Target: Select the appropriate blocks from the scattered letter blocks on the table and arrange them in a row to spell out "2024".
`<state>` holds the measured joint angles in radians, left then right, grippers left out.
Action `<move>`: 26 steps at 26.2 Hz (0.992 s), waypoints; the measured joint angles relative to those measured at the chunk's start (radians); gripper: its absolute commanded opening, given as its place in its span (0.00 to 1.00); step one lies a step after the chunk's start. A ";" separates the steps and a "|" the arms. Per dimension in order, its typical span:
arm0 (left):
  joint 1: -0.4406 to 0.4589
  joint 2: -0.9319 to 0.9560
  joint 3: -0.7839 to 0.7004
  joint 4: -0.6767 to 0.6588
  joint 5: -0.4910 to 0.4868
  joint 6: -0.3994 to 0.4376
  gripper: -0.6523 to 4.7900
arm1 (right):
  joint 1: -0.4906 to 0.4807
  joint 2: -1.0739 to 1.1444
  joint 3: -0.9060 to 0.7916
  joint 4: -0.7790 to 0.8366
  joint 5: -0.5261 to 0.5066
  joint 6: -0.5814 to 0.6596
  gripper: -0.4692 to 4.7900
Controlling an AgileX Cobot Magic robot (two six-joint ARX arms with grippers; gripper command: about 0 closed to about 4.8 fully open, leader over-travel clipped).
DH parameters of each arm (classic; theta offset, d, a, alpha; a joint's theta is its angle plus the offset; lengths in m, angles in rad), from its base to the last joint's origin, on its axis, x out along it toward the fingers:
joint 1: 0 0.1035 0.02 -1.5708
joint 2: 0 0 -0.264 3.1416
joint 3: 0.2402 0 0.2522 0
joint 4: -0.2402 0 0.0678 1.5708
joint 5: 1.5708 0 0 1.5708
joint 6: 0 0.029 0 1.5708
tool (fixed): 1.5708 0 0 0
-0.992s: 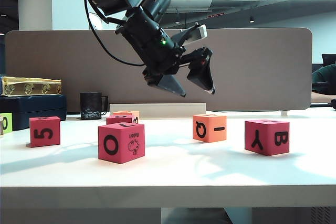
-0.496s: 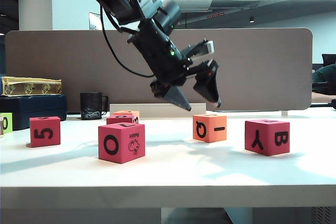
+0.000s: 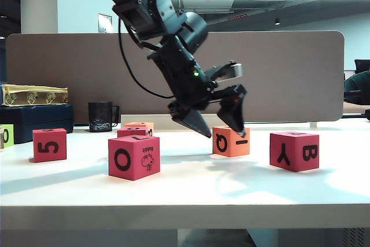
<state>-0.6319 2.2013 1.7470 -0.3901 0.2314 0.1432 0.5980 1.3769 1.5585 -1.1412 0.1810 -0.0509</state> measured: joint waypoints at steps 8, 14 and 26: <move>-0.033 0.027 0.003 0.101 -0.076 -0.001 1.00 | 0.000 0.000 0.000 -0.043 0.000 0.000 0.09; -0.036 0.051 0.002 0.095 -0.076 -0.001 0.89 | 0.000 0.000 0.000 -0.042 0.000 0.000 0.09; -0.040 0.051 0.002 0.110 -0.076 -0.007 0.60 | 0.000 0.000 0.000 -0.042 0.000 0.000 0.09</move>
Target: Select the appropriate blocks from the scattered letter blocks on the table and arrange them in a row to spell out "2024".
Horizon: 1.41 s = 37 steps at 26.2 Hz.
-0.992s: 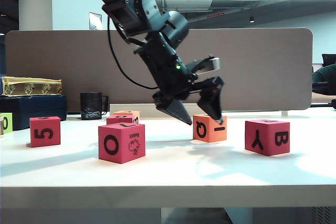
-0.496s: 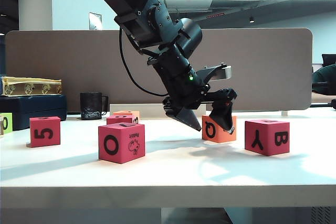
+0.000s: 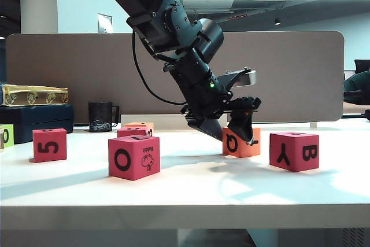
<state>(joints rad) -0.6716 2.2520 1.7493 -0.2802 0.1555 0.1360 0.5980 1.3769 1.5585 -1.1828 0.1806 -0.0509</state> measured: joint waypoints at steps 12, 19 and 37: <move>0.001 -0.032 0.005 -0.024 -0.073 -0.040 0.56 | 0.000 0.000 0.000 0.000 0.000 0.000 0.09; 0.039 -0.145 0.006 -0.135 -0.160 -0.347 0.56 | 0.000 0.000 0.000 0.006 0.000 0.000 0.09; 0.048 -0.141 0.004 -0.369 -0.309 -0.722 0.56 | 0.000 0.000 0.000 0.024 0.000 -0.008 0.09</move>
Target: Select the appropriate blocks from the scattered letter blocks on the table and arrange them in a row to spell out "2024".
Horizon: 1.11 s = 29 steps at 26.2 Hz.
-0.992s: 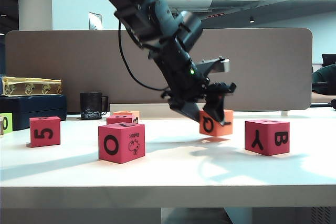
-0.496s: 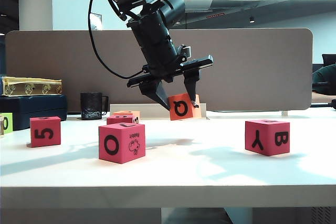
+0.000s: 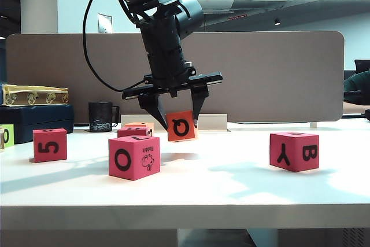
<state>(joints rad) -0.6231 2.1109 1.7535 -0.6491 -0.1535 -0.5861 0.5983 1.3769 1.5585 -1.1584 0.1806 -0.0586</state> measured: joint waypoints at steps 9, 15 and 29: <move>0.000 0.019 0.000 -0.054 -0.006 -0.071 0.57 | 0.000 0.000 0.000 0.001 0.000 0.000 0.09; 0.000 0.023 0.000 -0.058 -0.026 -0.069 0.67 | 0.000 0.000 0.000 0.002 0.000 0.000 0.09; -0.002 0.035 0.002 0.018 0.076 -0.005 0.99 | 0.000 0.000 0.000 0.034 0.000 0.000 0.09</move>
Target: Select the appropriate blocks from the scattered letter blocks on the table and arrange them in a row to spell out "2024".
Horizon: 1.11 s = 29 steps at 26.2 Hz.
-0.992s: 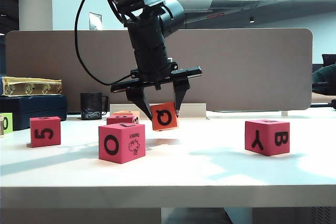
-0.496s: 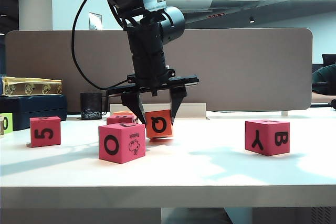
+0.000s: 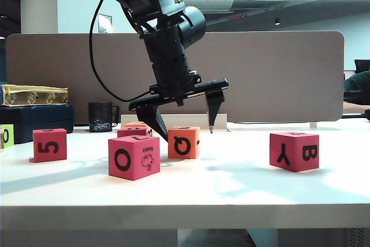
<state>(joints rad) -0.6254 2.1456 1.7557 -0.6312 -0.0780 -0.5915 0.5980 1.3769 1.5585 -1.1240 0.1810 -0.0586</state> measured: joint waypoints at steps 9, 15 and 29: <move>0.018 -0.001 0.077 -0.011 -0.091 0.169 0.99 | 0.000 0.000 0.000 0.001 0.000 0.000 0.09; 0.047 -0.014 0.170 -0.094 -0.219 0.289 0.98 | 0.000 0.000 0.000 0.003 0.000 0.000 0.09; 0.309 -0.161 0.171 -0.210 -0.136 0.259 0.98 | 0.000 0.000 0.000 0.080 -0.001 0.000 0.09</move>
<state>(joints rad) -0.3168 1.9842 1.9263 -0.8413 -0.2142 -0.3325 0.5983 1.3769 1.5585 -1.0435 0.1802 -0.0586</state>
